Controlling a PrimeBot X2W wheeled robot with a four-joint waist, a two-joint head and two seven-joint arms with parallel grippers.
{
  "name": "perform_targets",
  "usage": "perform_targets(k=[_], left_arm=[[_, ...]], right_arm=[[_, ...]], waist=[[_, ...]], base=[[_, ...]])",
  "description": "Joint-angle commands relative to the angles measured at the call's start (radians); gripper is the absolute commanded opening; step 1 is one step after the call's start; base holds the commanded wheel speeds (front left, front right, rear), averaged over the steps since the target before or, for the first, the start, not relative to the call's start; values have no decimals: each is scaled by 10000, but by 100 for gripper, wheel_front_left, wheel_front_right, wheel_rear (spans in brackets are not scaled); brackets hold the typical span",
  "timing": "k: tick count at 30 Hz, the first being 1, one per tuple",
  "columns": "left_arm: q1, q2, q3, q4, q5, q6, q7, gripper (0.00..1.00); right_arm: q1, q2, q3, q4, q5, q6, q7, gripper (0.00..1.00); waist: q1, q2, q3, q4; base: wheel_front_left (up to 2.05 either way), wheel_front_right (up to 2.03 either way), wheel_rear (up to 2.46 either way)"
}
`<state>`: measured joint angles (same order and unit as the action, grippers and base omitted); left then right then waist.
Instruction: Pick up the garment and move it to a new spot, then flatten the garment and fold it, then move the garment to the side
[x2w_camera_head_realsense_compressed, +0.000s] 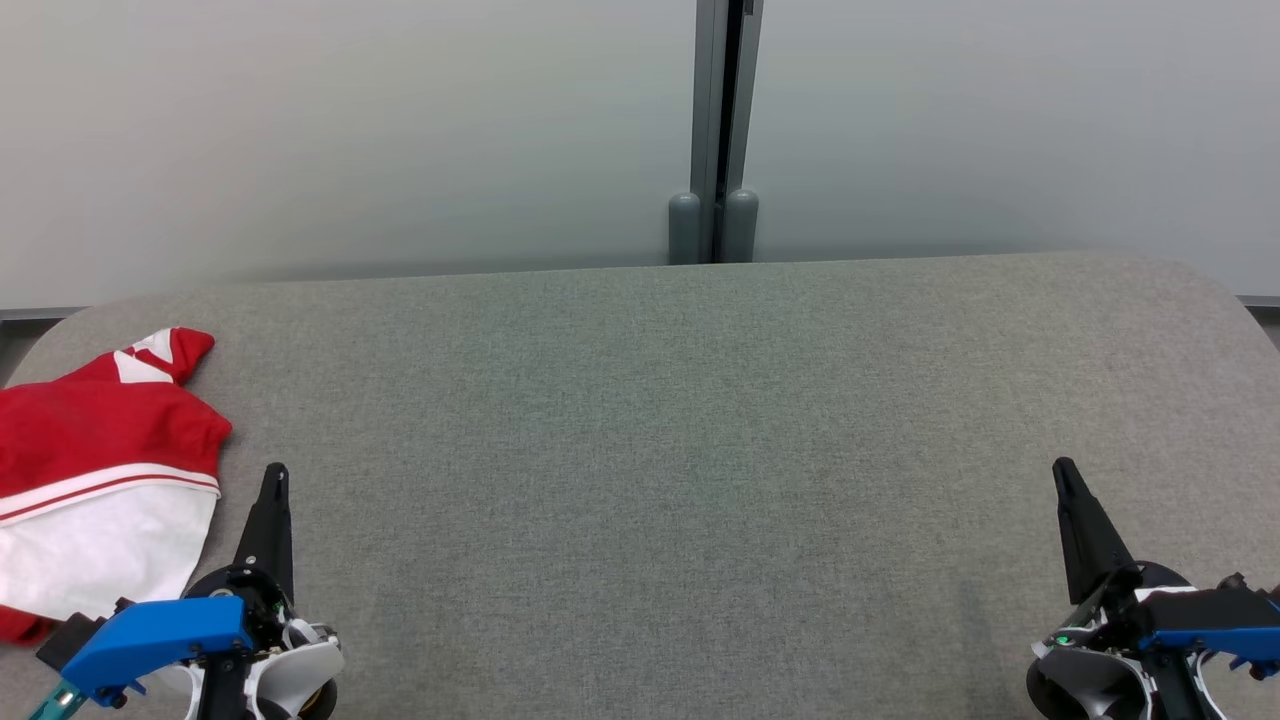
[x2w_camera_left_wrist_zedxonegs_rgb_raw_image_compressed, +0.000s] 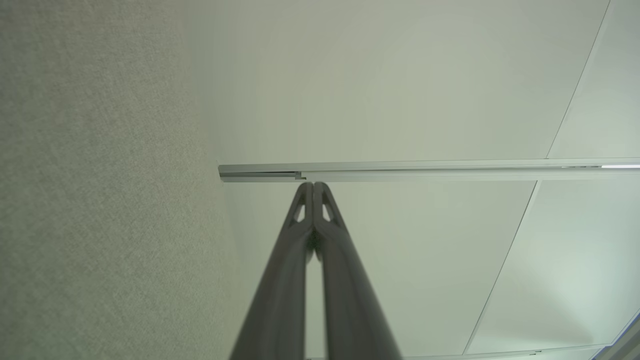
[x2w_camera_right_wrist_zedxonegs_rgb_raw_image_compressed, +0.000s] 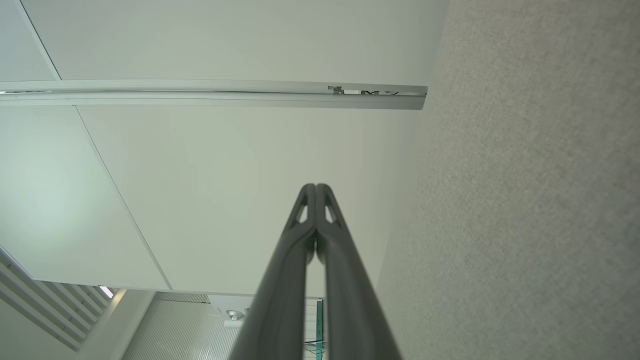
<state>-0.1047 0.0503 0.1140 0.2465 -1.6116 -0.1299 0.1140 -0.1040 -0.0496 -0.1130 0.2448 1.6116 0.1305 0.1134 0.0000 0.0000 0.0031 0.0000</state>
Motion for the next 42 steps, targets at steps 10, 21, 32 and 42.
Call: perform_targets(k=[10,21,32,42], left_arm=[[333,-54,-114,226,83,1,-193,100],[279,-41,-304,-29,1375,0,-729,100],[193,-29,-388,-295,3674,29,-1203,100],[237,-19,-678,-506,5844,442,-1585,100]], right_arm=[[290,63,170,264,-87,-14,-189,100],[287,49,446,108,-1110,-12,-725,100],[271,36,733,-17,-2636,-9,-1197,100],[240,24,940,41,-4646,-6,-1584,100]], waist=[[0,0,10,2],[0,0,30,8],[0,0,40,26],[0,0,48,48]], base=[[0,0,0],[0,0,0],[0,0,0],[0,0,0]])
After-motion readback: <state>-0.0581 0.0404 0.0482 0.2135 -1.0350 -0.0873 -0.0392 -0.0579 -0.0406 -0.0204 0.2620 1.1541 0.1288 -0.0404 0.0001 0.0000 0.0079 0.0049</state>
